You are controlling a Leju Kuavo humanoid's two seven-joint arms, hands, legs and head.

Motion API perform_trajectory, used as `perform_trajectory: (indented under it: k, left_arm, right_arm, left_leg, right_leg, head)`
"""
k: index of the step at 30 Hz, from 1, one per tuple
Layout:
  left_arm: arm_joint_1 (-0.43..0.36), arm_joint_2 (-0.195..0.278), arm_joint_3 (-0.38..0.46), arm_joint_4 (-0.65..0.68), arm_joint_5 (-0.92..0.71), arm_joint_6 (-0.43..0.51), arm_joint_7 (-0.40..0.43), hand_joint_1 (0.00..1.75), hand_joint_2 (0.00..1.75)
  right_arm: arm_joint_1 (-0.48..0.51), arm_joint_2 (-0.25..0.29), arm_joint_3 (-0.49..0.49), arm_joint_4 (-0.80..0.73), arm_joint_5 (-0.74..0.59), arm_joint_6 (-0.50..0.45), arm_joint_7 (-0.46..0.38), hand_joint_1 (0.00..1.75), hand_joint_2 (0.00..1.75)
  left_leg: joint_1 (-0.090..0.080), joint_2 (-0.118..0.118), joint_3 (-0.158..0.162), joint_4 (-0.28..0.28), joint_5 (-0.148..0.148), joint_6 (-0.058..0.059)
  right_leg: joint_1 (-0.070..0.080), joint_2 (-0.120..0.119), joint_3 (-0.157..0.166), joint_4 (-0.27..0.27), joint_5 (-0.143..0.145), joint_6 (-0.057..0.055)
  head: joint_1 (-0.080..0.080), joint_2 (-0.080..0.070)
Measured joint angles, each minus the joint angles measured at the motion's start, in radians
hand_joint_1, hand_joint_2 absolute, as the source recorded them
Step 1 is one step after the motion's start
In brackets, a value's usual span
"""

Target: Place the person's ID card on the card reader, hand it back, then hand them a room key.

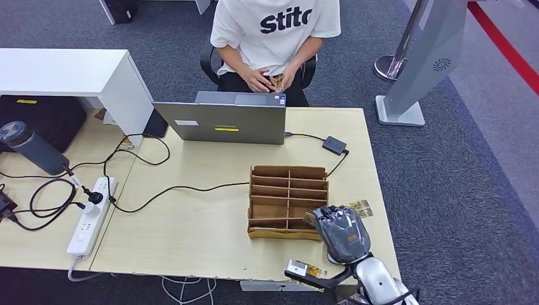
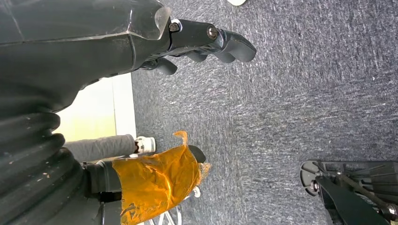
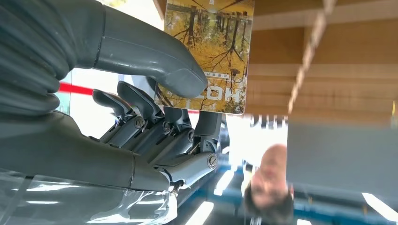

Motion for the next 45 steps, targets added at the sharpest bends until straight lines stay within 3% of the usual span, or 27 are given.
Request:
perform_trajectory:
  k: [10,13,16,19,22,33,38,39,42,43,45]
  left_arm:
    - [-0.001,-0.001,0.016,0.0,-0.019,-0.002,-0.002,0.0,1.75]
    - [-0.001,-0.001,0.02,0.0,-0.029,-0.004,-0.003,0.0,1.75]
    - [-0.002,-0.001,0.021,0.0,-0.049,-0.011,-0.005,0.0,1.75]
    - [-0.007,-0.001,0.02,0.0,-0.076,-0.021,-0.011,0.0,1.75]
    - [-0.017,-0.002,0.02,0.0,-0.099,-0.028,-0.01,0.0,1.75]
    - [-0.042,-0.007,0.011,0.0,-0.141,-0.045,0.006,0.0,1.75]
    - [-0.051,-0.01,0.009,0.0,-0.15,-0.05,0.006,0.0,1.75]
    - [-0.052,-0.01,0.009,0.0,-0.151,-0.05,0.006,0.0,1.75]
    - [-0.052,-0.011,0.009,0.0,-0.151,-0.052,0.006,0.0,1.75]
    - [-0.052,-0.011,0.009,0.0,-0.151,-0.052,0.006,0.0,1.75]
    - [-0.052,-0.011,0.009,0.0,-0.152,-0.053,0.006,0.0,1.75]
  right_arm:
    - [-0.027,0.0,-0.002,-0.262,-0.219,0.025,-0.15,1.75,1.75]
    - [-0.047,0.001,-0.001,-0.318,-0.304,0.076,-0.183,1.75,1.75]
    - [-0.107,0.008,-0.001,-0.34,-0.41,0.186,-0.205,1.75,1.75]
    - [-0.207,0.032,0.004,-0.308,-0.461,0.29,-0.198,1.75,1.75]
    - [-0.315,0.065,0.018,-0.232,-0.466,0.333,-0.168,1.75,1.75]
    - [-0.532,0.156,0.047,0.018,-0.433,0.361,-0.082,1.75,1.75]
    - [-0.585,0.19,0.048,0.117,-0.43,0.363,-0.069,1.74,1.75]
    - [-0.591,0.194,0.048,0.129,-0.43,0.363,-0.07,1.4,1.75]
    - [-0.602,0.207,0.048,0.159,-0.443,0.368,-0.09,0.09,1.75]
    - [-0.603,0.211,0.049,0.165,-0.452,0.373,-0.099,0.0,1.75]
    - [-0.603,0.215,0.052,0.173,-0.48,0.386,-0.114,0.0,1.75]
  left_leg:
    - [0.0,0.0,0.0,0.0,0.0,0.0]
    - [0.0,0.0,0.0,0.0,0.0,0.0]
    - [0.0,0.001,0.0,0.0,0.0,0.0]
    - [0.0,0.001,0.0,0.0,0.002,0.0]
    - [0.0,0.001,0.0,0.0,0.004,-0.001]
    - [0.0,0.0,0.0,0.0,0.005,-0.001]
    - [0.0,-0.001,0.0,0.0,0.005,-0.001]
    - [0.0,-0.001,0.0,0.0,0.005,-0.001]
    - [0.0,-0.001,-0.001,0.0,0.005,-0.001]
    - [0.0,-0.001,-0.001,0.0,0.005,-0.001]
    - [0.0,-0.001,-0.001,0.0,0.005,-0.001]
  right_leg:
    - [0.0,0.0,0.0,0.0,0.0,0.0]
    - [0.0,0.0,0.0,0.0,0.0,0.0]
    - [0.0,0.0,0.0,0.0,0.001,0.0]
    - [0.0,0.001,0.0,0.0,0.002,0.0]
    - [0.0,0.0,0.0,0.0,0.003,-0.001]
    - [0.0,0.0,0.0,0.001,0.004,-0.001]
    - [0.0,0.0,0.0,0.001,0.004,-0.001]
    - [0.0,-0.001,0.0,0.001,0.004,-0.001]
    - [0.0,-0.001,0.0,0.001,0.004,-0.001]
    - [0.0,-0.001,0.0,0.001,0.004,-0.001]
    - [0.0,-0.001,-0.001,0.0,0.004,-0.001]
  head:
    - [0.0,0.0]
    - [0.0,0.0]
    - [0.0,0.0]
    - [0.0,0.0]
    - [0.0,0.0]
    - [0.0,0.0]
    - [0.0,0.0]
    - [0.0,0.0]
    - [0.0,0.0]
    - [0.0,0.0]
    - [0.0,0.0]
